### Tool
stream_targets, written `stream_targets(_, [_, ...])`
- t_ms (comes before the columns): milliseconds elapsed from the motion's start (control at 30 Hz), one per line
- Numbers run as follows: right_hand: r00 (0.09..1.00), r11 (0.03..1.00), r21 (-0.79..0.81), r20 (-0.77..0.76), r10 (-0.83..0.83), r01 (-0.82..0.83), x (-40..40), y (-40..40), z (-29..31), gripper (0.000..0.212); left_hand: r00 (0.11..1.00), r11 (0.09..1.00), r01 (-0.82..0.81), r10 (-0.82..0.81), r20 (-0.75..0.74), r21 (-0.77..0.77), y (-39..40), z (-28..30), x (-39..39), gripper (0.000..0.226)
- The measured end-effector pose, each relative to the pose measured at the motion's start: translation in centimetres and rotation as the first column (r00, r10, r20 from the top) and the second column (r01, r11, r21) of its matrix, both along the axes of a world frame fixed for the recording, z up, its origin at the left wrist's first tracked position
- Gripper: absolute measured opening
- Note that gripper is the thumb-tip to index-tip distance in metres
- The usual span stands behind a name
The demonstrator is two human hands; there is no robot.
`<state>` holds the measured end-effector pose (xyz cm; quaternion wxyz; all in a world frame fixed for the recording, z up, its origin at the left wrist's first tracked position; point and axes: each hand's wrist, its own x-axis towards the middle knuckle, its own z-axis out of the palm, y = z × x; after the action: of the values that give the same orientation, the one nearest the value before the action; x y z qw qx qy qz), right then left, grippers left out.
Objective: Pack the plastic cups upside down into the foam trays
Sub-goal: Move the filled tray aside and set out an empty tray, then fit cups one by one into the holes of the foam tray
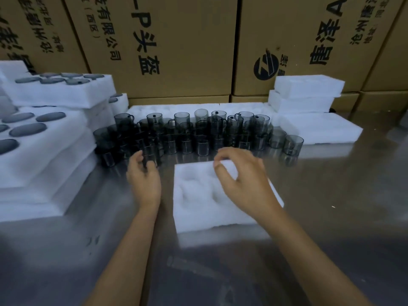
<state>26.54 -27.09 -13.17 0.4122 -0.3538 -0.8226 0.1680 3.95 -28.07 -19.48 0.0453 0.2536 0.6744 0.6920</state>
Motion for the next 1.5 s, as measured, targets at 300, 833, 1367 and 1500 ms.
stream_targets(300, [0.914, 0.689, -0.710, -0.169, -0.368, 0.146, 6.4, 6.5, -2.7, 0.012, 0.968, 0.960, 0.029, -0.095, -0.230, -0.277, 1.7, -0.7, -3.1, 0.034])
stream_targets(833, [0.856, 0.576, -0.770, -0.469, -0.219, -0.275, 5.7, 4.1, -3.7, 0.045, 0.986, 0.970, 0.163, -0.168, -0.011, -0.178, -1.4, -1.0, -1.1, 0.039])
stream_targets(1367, [0.882, 0.645, -0.761, -0.347, -0.319, -0.066, 7.5, 4.2, -2.7, 0.043, 0.972, 0.969, 0.218, -0.226, 0.061, 0.113, -3.7, 1.3, 1.1, 0.059])
stream_targets(1500, [0.892, 0.689, -0.724, -0.326, -0.313, -0.023, 7.3, 3.9, -1.8, 0.038, 0.910, 0.894, 0.390, -0.411, 0.054, 0.218, -3.9, 2.7, 2.4, 0.057])
